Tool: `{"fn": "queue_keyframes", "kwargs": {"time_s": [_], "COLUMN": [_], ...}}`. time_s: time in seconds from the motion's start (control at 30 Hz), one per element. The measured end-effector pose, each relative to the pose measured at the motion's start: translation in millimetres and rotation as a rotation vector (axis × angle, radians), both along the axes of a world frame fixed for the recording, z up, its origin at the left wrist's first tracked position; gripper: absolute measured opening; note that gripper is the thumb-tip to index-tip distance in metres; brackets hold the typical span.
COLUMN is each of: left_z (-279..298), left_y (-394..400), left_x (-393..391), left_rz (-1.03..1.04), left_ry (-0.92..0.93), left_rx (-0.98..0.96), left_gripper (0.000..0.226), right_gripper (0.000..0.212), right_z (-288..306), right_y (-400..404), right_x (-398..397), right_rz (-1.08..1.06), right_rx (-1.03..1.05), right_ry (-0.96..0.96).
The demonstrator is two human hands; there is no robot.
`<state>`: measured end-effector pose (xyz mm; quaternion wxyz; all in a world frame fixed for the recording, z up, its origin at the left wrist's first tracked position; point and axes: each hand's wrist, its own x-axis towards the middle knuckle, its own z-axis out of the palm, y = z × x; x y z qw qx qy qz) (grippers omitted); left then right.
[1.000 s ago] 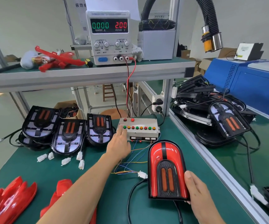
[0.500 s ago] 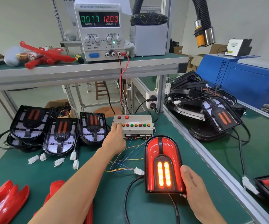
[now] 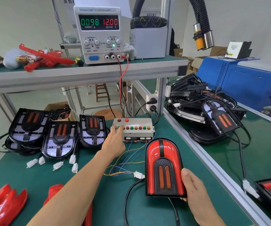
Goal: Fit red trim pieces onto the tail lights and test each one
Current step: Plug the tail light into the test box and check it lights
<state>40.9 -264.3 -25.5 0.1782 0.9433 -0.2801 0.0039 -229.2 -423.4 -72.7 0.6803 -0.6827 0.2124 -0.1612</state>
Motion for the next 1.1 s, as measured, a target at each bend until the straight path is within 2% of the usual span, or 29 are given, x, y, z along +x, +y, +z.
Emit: {"fn": "queue_keyframes", "kwargs": {"time_s": [0.2,0.4,0.57,0.83,1.0,1.1], "left_z": [-5,-4,-5,-3,-4,-6], "left_y": [-5,-8,-8,-14,-11,-11], "left_x": [2,7,9,10,9,3], "left_rz": [0.027,0.036,0.031,0.027,0.003,-0.022], "left_ry": [0.000,0.002,-0.021,-0.045,-0.043,-0.103], "left_rx": [0.042,0.021,0.025,-0.004,0.025,-0.027], "left_gripper": [0.077,0.070,0.068,0.060,0.065,0.063], "right_gripper": [0.048,0.048,0.044,0.050,0.046,0.044], "right_z": [4,2,0,-1,2,2], "right_y": [1,1,-1,-1,0,1], "right_x": [0,2,1,2,1,1], "right_rz": [0.027,0.025,0.036,0.032,0.030,0.034], "right_rx": [0.020,0.018,0.010,0.009,0.007,0.012], "right_ry": [-0.024,-0.083,-0.051,-0.036,-0.063,-0.059]}}
